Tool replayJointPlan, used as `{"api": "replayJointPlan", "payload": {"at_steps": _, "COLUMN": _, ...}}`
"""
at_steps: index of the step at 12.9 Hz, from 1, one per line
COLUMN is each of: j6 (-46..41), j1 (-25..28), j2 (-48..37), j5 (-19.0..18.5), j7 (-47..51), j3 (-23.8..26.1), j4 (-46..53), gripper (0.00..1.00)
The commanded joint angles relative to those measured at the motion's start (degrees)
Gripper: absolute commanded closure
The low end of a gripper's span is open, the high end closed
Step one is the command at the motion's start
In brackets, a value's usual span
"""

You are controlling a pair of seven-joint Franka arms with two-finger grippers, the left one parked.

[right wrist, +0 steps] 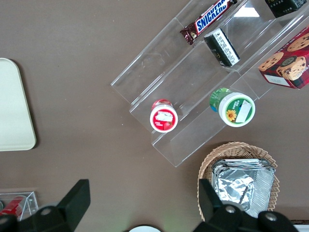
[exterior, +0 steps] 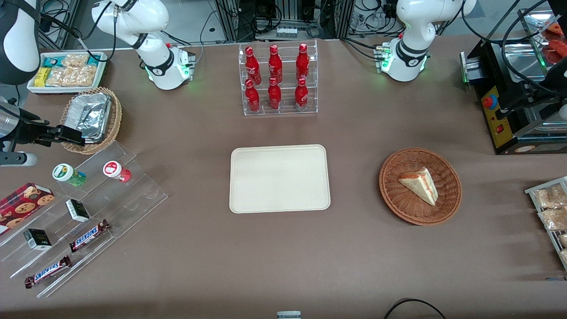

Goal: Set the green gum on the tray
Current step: 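Lower the right gripper toward the green gum jar on the acrylic stand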

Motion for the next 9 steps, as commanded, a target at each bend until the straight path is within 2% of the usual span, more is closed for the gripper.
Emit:
{"api": "replayJointPlan", "payload": {"at_steps": 1, "j6": -1.49, "j1": 0.16, "j2": 0.3, "j5": 0.09, "j7": 0.05, "j3": -0.17, "j4": 1.34, "gripper": 0.0}}
{"api": "replayJointPlan", "payload": {"at_steps": 5, "j6": -0.44, "j1": 0.07, "j2": 1.44, "j5": 0.1, "j7": -0.66, "j3": -0.17, "j4": 0.55, "gripper": 0.0}}
{"api": "replayJointPlan", "payload": {"at_steps": 9, "j6": 6.05, "j1": -0.98, "j2": 1.97, "j5": 0.18, "j7": -9.52, "j3": -0.78, "j4": -3.39, "gripper": 0.0}}
